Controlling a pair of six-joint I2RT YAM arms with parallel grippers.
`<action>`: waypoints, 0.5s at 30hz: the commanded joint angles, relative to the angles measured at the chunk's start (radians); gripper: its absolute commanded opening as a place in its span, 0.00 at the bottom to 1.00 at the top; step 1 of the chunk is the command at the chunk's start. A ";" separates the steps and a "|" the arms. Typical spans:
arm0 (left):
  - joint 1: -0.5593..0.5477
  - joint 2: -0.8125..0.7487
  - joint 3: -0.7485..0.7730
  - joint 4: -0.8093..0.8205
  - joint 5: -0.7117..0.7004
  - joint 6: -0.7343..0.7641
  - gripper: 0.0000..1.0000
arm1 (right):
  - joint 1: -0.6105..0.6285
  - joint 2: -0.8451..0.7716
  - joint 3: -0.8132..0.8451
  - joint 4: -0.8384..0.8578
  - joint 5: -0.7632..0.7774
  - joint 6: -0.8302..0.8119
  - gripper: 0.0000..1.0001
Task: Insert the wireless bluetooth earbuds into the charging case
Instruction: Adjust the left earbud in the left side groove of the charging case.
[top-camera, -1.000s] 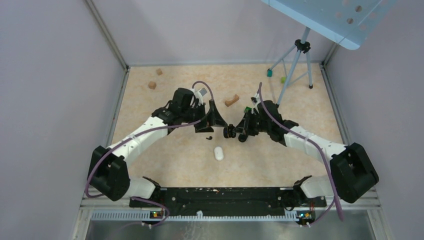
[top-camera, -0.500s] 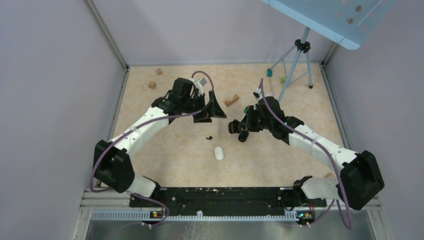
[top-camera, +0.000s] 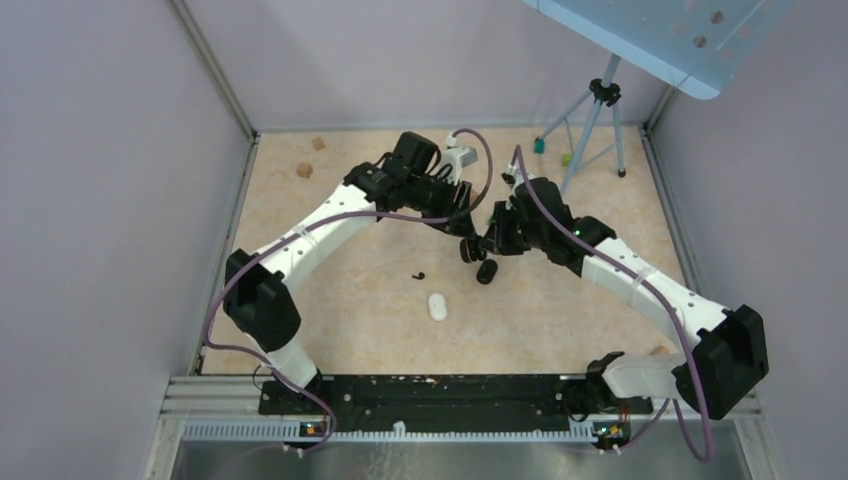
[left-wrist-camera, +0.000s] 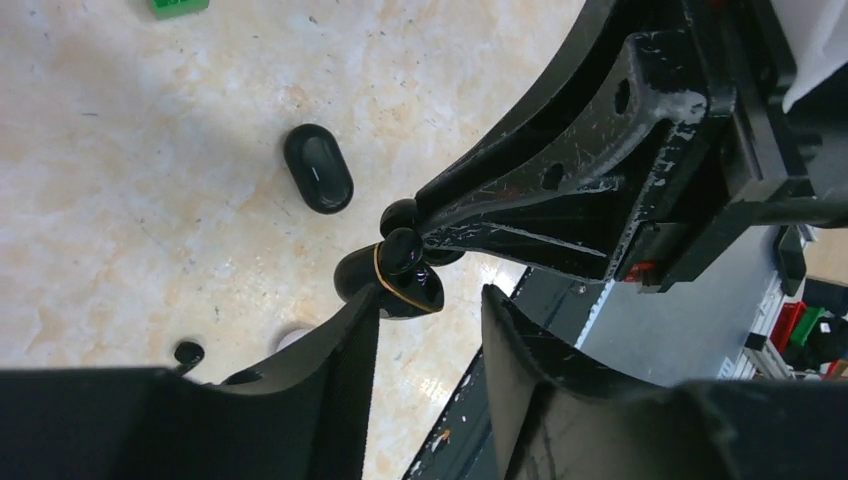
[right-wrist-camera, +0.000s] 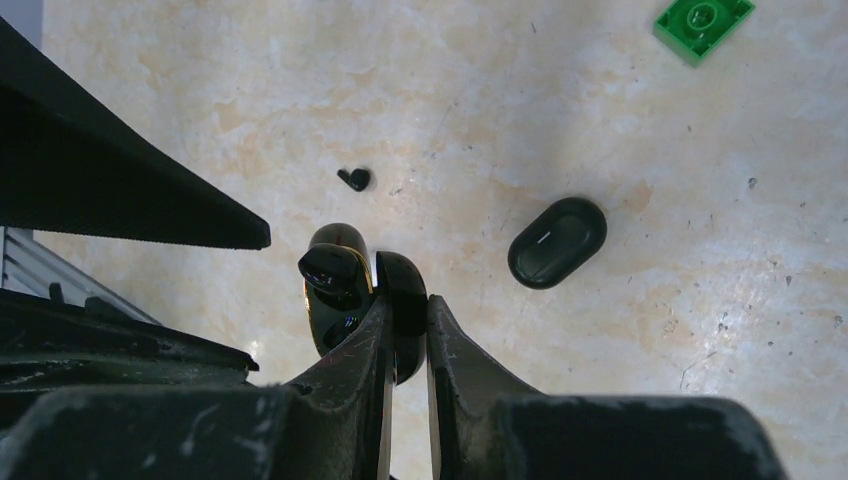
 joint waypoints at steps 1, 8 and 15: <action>0.013 -0.090 -0.064 0.164 0.015 0.035 0.43 | 0.008 0.013 0.056 -0.057 -0.035 -0.026 0.00; 0.014 -0.133 -0.150 0.328 0.049 -0.075 0.33 | 0.008 -0.006 0.045 -0.067 -0.030 -0.020 0.00; 0.014 -0.108 -0.179 0.389 0.094 -0.107 0.09 | 0.008 -0.006 0.038 -0.048 -0.046 -0.018 0.00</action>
